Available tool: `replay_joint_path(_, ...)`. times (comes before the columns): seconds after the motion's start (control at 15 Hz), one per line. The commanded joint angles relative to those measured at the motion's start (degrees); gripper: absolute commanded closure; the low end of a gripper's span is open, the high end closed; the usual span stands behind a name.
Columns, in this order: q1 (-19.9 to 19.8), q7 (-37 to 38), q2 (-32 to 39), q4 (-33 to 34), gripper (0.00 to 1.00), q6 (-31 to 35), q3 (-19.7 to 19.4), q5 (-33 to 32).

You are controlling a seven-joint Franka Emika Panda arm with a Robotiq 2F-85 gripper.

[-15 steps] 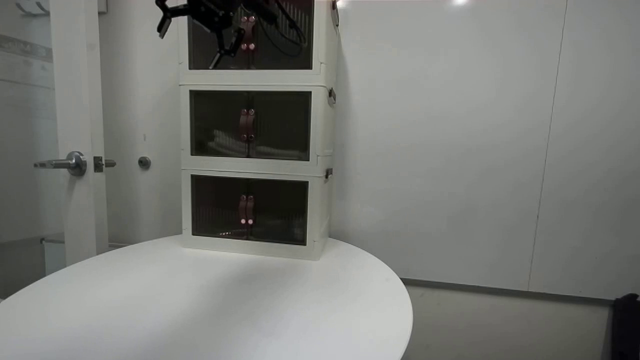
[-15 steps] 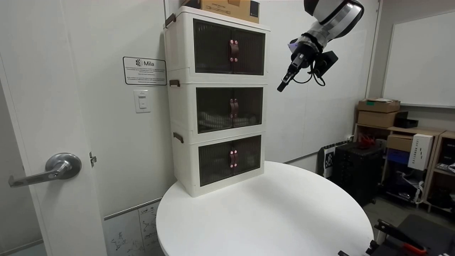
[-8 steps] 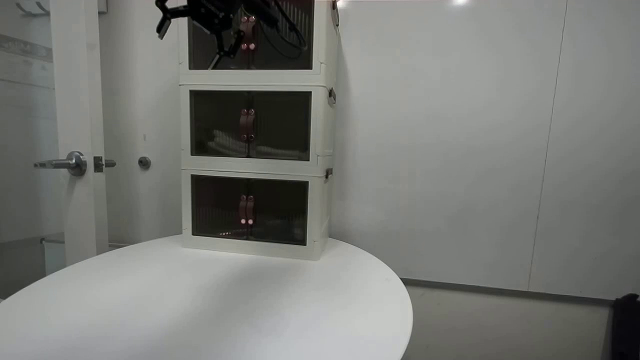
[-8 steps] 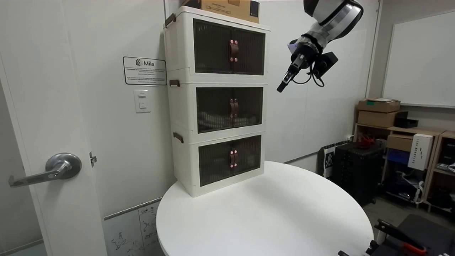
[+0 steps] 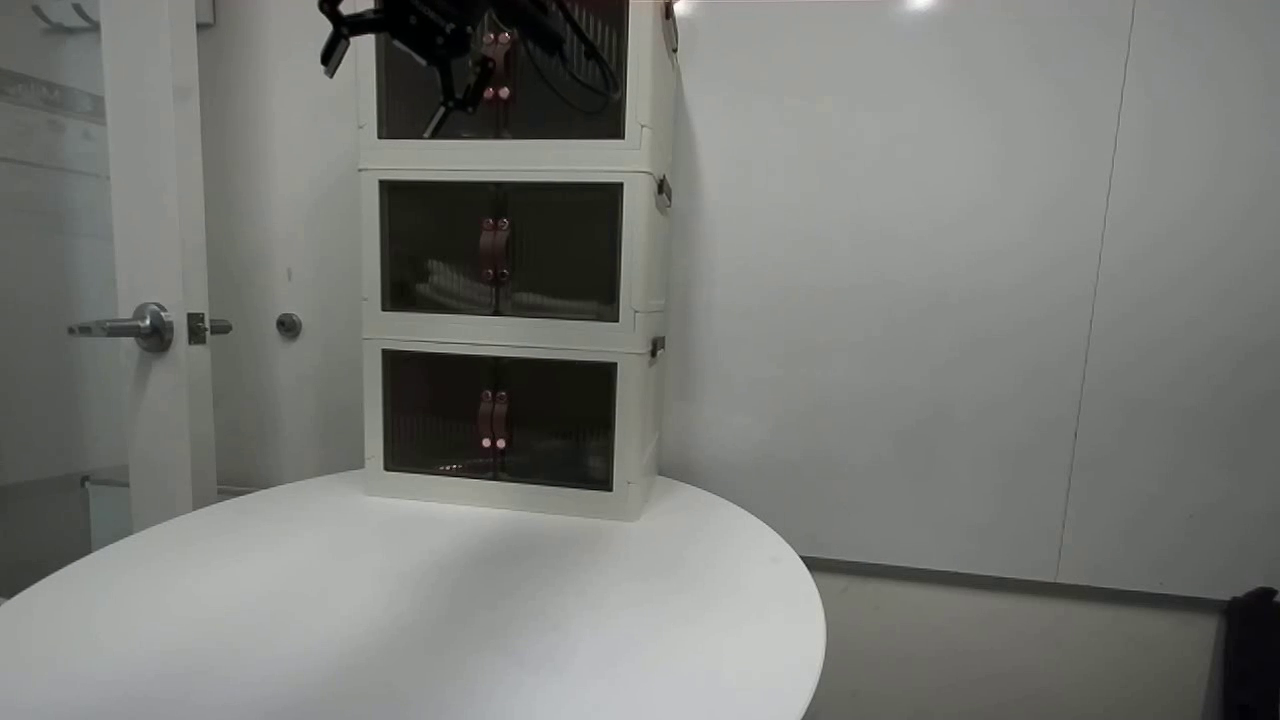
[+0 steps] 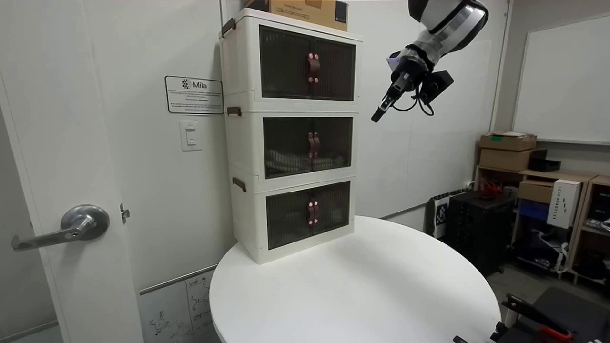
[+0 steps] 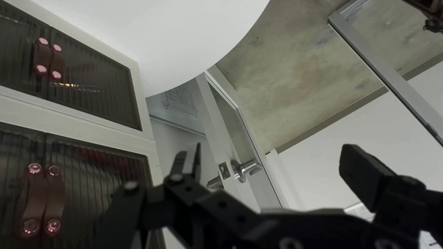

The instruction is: Open the doors of the second cabinet, remove one towel and put it on the table

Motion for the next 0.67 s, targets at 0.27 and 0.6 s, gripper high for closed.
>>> replay_joint_path(0.27,-2.8,-11.3,11.8,13.1,0.0,-4.0,0.3,11.2)
replay_joint_path(0.6,-6.2,-12.0,22.7,25.5,0.0,-8.7,2.3,14.2)
